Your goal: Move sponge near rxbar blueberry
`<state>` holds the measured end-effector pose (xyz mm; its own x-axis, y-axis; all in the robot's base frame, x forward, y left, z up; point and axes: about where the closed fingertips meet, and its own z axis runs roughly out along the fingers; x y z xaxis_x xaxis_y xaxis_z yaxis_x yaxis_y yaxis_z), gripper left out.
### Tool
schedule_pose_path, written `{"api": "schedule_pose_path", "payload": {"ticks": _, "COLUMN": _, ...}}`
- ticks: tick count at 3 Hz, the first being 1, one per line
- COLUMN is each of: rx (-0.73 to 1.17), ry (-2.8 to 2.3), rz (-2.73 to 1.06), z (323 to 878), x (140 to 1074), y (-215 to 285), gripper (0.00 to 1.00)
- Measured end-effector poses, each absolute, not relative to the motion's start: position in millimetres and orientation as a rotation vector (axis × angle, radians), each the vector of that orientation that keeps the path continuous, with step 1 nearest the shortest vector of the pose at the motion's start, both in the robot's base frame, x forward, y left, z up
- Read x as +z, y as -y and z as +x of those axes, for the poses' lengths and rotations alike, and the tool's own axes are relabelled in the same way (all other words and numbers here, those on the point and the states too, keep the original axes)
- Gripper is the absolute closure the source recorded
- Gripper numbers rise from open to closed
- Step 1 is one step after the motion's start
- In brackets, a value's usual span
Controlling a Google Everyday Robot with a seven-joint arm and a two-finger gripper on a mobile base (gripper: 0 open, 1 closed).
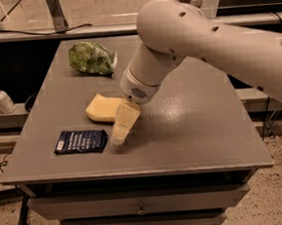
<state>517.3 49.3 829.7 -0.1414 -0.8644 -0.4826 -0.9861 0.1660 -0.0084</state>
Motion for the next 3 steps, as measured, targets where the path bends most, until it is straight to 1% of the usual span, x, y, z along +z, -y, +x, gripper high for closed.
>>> {"api": "schedule_pose_path", "payload": {"ticks": 1, "rx": 0.488, "ry": -2.074, "rz": -1.789, "z": 502.7, "x": 828.1, "y": -46.3, "gripper": 0.0}}
{"api": "schedule_pose_path", "payload": {"ticks": 3, "rx": 0.583, "ry": -2.059, "rz": -1.898, "z": 472.7, "x": 819.9, "y": -58.4, "gripper": 0.0}}
